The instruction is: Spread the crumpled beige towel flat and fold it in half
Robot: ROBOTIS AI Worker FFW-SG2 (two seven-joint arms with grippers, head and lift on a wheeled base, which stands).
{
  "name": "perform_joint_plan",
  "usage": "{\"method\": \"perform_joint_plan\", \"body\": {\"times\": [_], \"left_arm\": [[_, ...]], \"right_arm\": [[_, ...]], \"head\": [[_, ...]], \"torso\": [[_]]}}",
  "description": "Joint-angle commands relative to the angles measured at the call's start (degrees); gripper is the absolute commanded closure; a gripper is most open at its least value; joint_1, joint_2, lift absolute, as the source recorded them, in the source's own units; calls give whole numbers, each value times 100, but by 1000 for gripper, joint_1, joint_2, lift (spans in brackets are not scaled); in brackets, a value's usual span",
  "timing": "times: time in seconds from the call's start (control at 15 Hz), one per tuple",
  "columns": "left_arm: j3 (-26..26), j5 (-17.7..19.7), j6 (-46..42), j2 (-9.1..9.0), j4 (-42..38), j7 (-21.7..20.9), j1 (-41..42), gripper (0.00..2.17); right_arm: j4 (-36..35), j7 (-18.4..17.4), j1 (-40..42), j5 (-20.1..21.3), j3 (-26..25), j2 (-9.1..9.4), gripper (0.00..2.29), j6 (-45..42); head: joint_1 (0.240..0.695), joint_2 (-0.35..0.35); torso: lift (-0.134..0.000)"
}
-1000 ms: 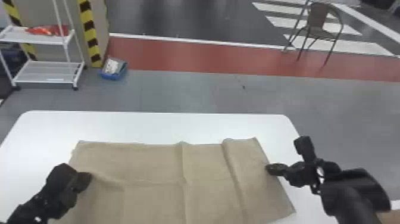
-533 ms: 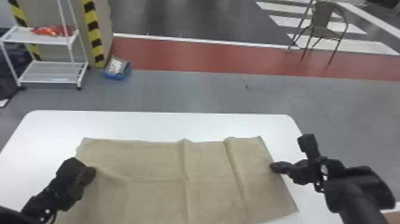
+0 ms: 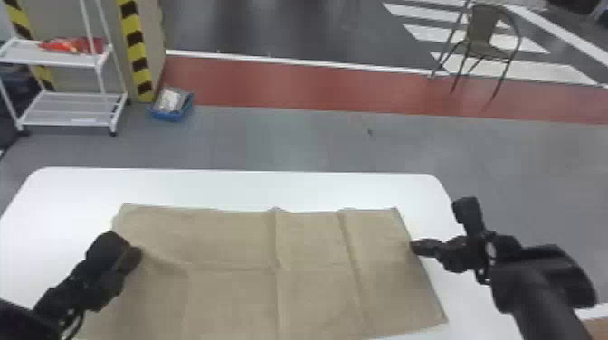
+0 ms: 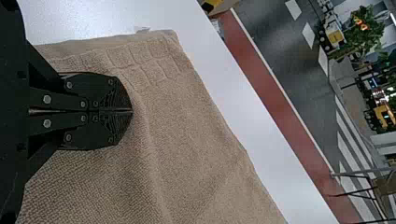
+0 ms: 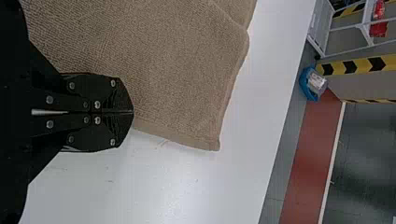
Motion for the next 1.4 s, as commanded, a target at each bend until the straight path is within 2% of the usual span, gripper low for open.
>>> {"method": "perform_joint_plan", "body": {"times": [0.0, 0.33, 0.93, 1.13, 1.33], "left_arm": [[9, 12, 10, 0, 27, 1, -59, 1686], [9, 56, -42, 0, 466, 71, -322, 1686], [167, 109, -78, 202, 431, 150, -102, 1686], [343, 215, 28, 202, -211, -52, 284, 1686], [624, 355, 204, 141, -1037, -333, 697, 1683]], "right_arm": [[167, -10, -184, 41, 0, -3, 1480, 0], [413, -142, -413, 85, 71, -12, 1480, 0], [448, -169, -430, 102, 158, 49, 1480, -35], [448, -151, -439, 85, 167, 49, 1480, -35], [440, -28, -439, -3, 167, 164, 1480, -17]], "head": [[695, -207], [695, -193], [695, -159], [695, -147], [695, -150]], "torso": [[0], [0], [0], [0], [0]]}}
